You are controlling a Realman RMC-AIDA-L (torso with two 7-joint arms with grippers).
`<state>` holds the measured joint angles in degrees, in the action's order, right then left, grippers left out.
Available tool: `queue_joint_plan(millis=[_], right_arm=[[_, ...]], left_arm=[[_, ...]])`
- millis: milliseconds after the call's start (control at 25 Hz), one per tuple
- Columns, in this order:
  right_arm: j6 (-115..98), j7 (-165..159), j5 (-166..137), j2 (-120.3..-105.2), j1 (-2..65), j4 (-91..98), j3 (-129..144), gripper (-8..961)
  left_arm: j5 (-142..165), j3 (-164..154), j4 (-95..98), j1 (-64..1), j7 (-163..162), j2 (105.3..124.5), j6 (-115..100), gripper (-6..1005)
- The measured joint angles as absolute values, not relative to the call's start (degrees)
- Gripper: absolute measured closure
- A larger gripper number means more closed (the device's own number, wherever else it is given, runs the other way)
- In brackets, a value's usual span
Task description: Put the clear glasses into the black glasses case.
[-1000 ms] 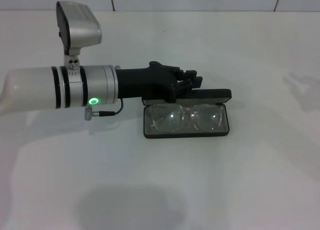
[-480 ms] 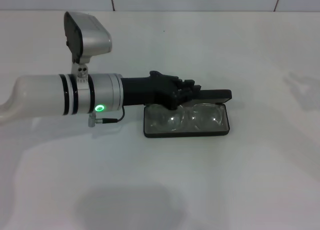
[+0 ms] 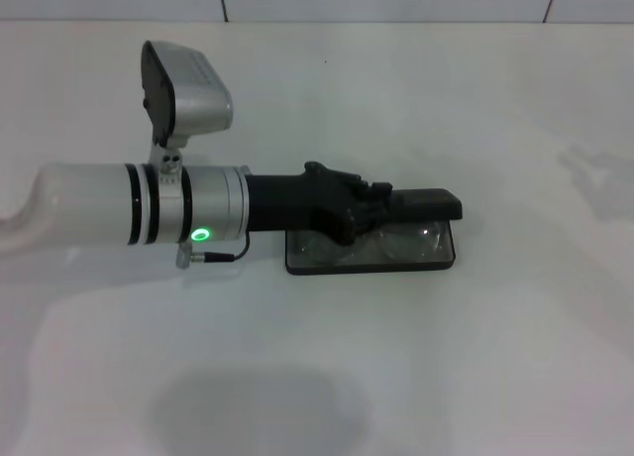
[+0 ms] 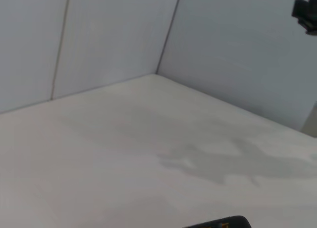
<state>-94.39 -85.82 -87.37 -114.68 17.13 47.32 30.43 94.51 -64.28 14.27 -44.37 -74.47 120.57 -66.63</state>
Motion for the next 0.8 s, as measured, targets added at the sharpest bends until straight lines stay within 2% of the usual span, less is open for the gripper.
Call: queue_joint_plan(millis=[480, 800], right_arm=[[-94.4, -85.8, -88.4, -114.65, 17.3, 46.7, 30.5, 788], [-96.1, -80.6, -95.5, -114.95, 20.4, 43.9, 35.2, 782]], left_arm=[[93.8, -66.6, 13.5, -43.1, -70.4, 120.70, -70.2, 793], [88.6, -66.1, 30.8, -33.3, -75.0, 119.55, -92.0, 787]])
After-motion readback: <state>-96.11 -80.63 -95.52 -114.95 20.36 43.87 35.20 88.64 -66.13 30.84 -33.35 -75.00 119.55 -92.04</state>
